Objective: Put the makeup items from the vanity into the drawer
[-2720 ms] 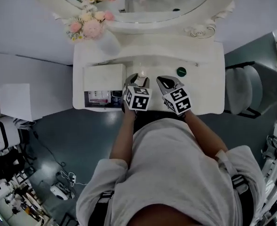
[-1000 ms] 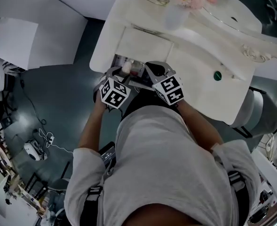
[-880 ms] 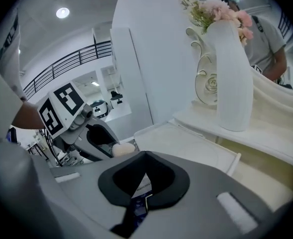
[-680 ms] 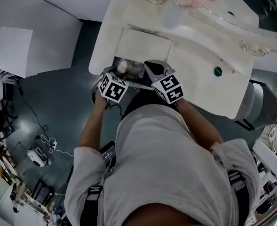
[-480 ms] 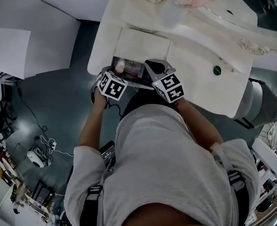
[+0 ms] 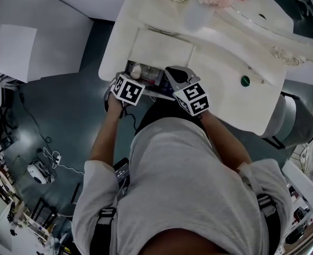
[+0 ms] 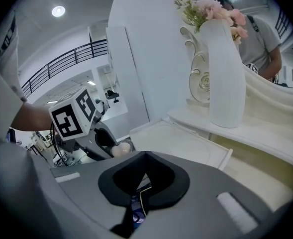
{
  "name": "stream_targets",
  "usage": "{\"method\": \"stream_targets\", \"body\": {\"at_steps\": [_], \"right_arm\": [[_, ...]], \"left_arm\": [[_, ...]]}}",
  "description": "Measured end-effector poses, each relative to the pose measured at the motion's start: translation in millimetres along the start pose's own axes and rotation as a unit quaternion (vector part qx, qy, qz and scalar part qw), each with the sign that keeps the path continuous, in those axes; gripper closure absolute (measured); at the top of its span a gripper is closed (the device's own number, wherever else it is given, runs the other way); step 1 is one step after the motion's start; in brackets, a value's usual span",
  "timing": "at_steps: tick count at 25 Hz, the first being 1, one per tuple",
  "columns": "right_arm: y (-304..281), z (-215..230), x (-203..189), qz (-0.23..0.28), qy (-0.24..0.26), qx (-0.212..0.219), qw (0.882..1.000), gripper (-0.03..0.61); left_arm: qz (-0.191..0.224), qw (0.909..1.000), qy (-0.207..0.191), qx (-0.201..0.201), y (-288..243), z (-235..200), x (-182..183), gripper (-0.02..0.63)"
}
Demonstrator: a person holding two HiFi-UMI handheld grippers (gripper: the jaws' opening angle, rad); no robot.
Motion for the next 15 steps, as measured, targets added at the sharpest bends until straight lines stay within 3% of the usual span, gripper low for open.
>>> {"method": "stream_targets", "body": {"at_steps": [4, 10, 15], "right_arm": [[7, 2, -1, 0.005, -0.002, -0.001, 1.0, 0.58], [19, 6, -10, 0.002, -0.004, 0.0, 1.0, 0.58], [30, 11, -16, 0.003, 0.0, 0.001, 1.0, 0.58]], "left_arm": [[0.013, 0.9992, -0.003, 0.037, -4, 6, 1, 0.422], [0.033, 0.9981, 0.004, 0.052, 3, 11, -4, 0.365], [0.056, 0.9954, 0.025, 0.073, 20, 16, -4, 0.362]]}}
Point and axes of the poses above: the fingertips, and each gripper's own axes: y backward along the fingers, z to its right, x out of its top, the point moved 9 cm from there along y, backward along the fingers, and after that the axes turned 5 degrees about -z, right-handed, at the moved point
